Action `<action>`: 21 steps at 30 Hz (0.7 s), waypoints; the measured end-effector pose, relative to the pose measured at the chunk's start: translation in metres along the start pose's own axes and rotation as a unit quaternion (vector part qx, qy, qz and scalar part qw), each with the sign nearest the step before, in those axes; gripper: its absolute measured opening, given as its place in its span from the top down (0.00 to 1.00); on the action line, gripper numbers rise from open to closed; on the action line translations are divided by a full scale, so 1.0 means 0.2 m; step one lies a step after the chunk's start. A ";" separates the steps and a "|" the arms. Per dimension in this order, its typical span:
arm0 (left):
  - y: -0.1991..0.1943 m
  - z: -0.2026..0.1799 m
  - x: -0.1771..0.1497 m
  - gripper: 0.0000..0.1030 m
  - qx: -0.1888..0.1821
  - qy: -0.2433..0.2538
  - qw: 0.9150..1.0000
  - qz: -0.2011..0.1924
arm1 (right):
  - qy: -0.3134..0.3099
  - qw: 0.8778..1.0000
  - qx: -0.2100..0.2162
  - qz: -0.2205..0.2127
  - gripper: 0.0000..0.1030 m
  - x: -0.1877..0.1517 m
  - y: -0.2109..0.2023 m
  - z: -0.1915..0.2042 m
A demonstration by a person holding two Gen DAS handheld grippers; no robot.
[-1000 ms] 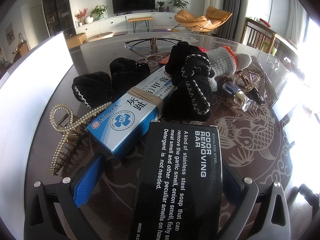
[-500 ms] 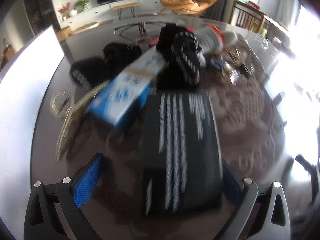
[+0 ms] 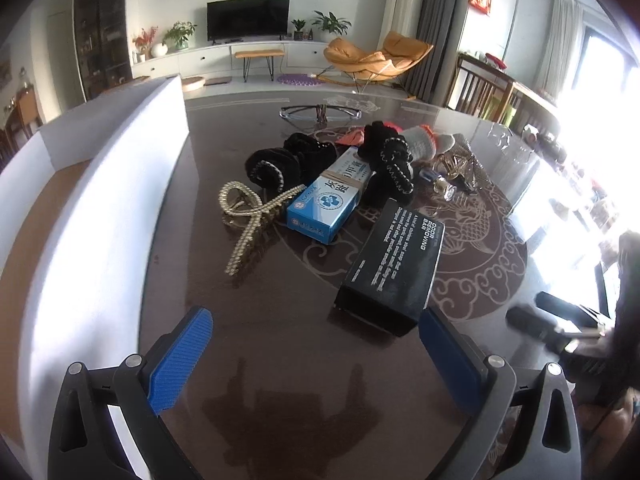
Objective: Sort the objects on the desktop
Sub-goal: 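Grasp the black odor removing bar box with the right gripper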
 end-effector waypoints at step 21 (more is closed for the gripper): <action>-0.02 0.00 0.00 0.00 -0.021 -0.009 0.999 -0.023 | -0.142 0.987 -0.073 -0.010 0.43 -0.12 0.27 0.40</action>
Point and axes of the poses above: each gripper's, at about its wrist camera, not at the fingertips, and y roughly the way its jaws point, z to its left, x to its top, the point moved 2 cm from there along y, roughly the way its jaws point, and after that the axes turned 13 degrees about y, right-handed, at the moved point
